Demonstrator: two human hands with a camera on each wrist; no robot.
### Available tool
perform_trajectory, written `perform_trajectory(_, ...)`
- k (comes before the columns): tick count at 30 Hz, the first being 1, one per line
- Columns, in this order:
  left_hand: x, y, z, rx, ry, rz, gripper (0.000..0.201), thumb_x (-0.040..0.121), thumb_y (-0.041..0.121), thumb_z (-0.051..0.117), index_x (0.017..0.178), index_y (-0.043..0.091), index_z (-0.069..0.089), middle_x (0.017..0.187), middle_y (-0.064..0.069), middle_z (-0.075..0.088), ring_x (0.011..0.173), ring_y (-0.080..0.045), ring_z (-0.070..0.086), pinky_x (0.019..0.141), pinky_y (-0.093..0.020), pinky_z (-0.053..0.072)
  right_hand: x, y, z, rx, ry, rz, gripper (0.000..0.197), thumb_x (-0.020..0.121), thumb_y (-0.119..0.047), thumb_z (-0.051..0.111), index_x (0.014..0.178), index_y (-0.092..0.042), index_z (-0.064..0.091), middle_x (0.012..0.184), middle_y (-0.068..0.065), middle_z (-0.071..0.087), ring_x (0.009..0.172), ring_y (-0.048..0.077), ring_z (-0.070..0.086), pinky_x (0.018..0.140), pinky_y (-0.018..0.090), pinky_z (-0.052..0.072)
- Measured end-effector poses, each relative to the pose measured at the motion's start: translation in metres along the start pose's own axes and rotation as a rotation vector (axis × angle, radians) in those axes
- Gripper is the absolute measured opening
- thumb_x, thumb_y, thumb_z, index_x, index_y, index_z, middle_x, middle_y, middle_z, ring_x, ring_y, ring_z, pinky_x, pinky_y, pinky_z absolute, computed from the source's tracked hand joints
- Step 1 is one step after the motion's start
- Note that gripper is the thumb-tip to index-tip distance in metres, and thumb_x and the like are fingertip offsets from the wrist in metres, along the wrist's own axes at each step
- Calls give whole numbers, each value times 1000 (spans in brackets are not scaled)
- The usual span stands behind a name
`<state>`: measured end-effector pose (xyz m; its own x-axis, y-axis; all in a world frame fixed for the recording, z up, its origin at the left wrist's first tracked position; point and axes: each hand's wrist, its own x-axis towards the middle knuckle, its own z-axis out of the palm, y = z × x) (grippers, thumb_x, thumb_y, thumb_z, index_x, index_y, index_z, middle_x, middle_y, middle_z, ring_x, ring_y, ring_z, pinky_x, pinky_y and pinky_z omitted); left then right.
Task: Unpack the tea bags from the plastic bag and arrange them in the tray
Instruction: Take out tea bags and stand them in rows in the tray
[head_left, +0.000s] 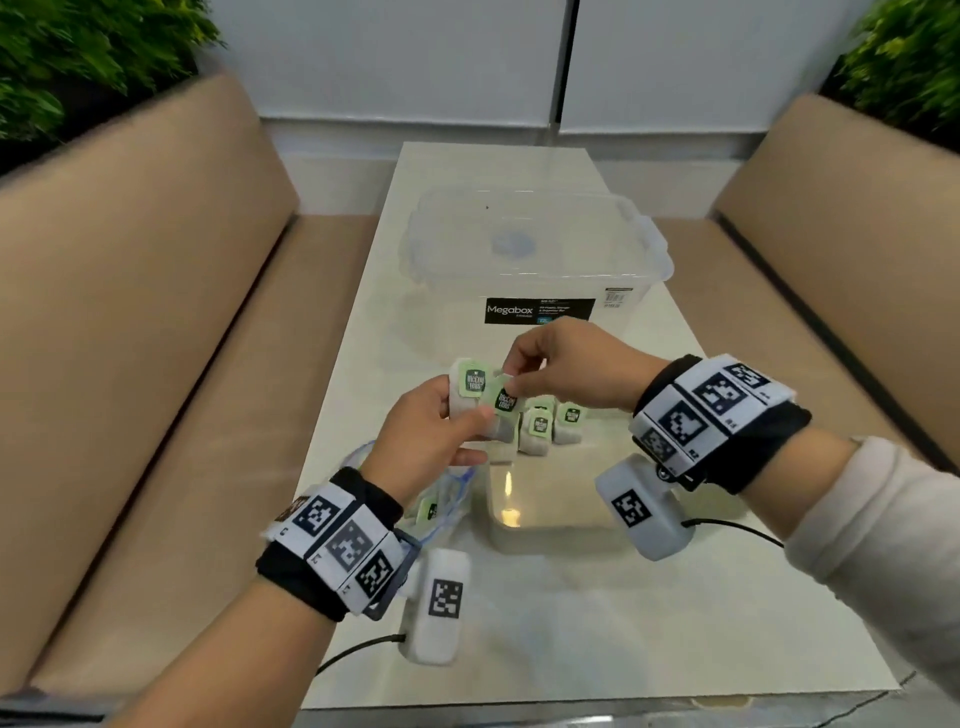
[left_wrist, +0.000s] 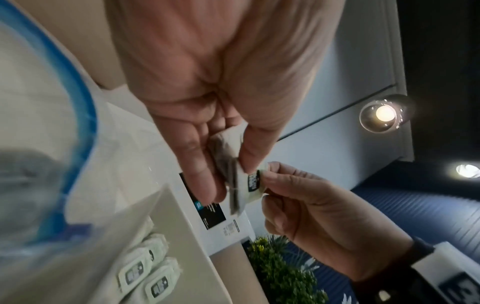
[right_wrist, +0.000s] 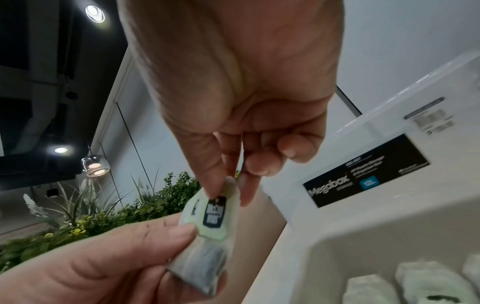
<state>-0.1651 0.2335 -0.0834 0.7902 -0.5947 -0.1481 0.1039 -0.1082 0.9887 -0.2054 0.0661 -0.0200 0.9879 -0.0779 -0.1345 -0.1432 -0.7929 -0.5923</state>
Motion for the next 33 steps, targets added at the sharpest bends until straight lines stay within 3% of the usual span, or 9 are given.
perform_trajectory(2, 6, -2, 11, -5, 25, -21, 16, 92, 17, 55, 107, 11, 59, 97, -9, 71, 85, -20, 71, 65, -32, 57, -3, 13, -13, -41, -4, 0, 5, 83, -18, 69, 87, -15, 70, 71, -9, 62, 45, -11, 49, 45, 3, 36)
perform_trajectory(5, 13, -6, 21, -30, 83, -76, 14, 97, 20, 46, 93, 14, 57, 99, -9, 70, 82, -19, 70, 64, -33, 59, -3, 34, -31, -128, 22, 26, 6, 80, -17, 73, 84, -16, 68, 68, -10, 59, 48, -5, 51, 47, 7, 36)
perform_trajectory(10, 22, -18, 26, 48, 117, -129, 26, 96, 23, 47, 106, 1, 56, 105, -10, 68, 89, -17, 69, 63, -34, 57, 6, 71, -38, -397, 37, 138, 7, 78, -19, 72, 78, -22, 67, 69, -13, 58, 71, 9, 55, 66, 24, 45)
perform_trajectory(12, 24, -19, 28, 49, 126, -136, 22, 96, 23, 48, 102, 5, 58, 103, -11, 68, 89, -17, 69, 62, -33, 57, 11, 83, -32, -442, 5, 184, 5, 77, -19, 73, 78, -22, 68, 74, -8, 63, 77, 14, 59, 69, 27, 48)
perform_trajectory(15, 27, -19, 31, 55, 135, -141, 16, 95, 24, 49, 98, 14, 61, 99, -11, 67, 91, -16, 68, 60, -29, 56, 19, 96, -19, -454, -66, 216, 7, 74, -20, 75, 79, -21, 71, 79, -4, 68, 77, 16, 61, 65, 26, 48)
perform_trajectory(23, 30, -21, 31, 38, 137, -153, 13, 95, 25, 50, 95, 18, 61, 102, -10, 68, 92, -16, 68, 63, -31, 58, 44, 109, 10, -580, -254, 233, 8, 78, -18, 72, 84, -21, 71, 78, -4, 63, 76, 17, 58, 63, 26, 44)
perform_trajectory(27, 30, -21, 31, 52, 136, -143, 13, 94, 26, 51, 90, 19, 62, 98, -9, 69, 91, -16, 69, 62, -30, 58, 52, 110, 14, -630, -212, 230, 7, 81, -16, 64, 84, -18, 70, 86, 2, 68, 83, 23, 63, 67, 29, 49)
perform_trajectory(33, 30, -21, 31, 56, 130, -135, 14, 94, 26, 52, 84, 20, 61, 94, -8, 69, 90, -15, 69, 60, -28, 58, 56, 112, 20, -668, -180, 215, 15, 84, -19, 57, 93, -15, 69, 92, 5, 68, 83, 25, 63, 66, 29, 46)
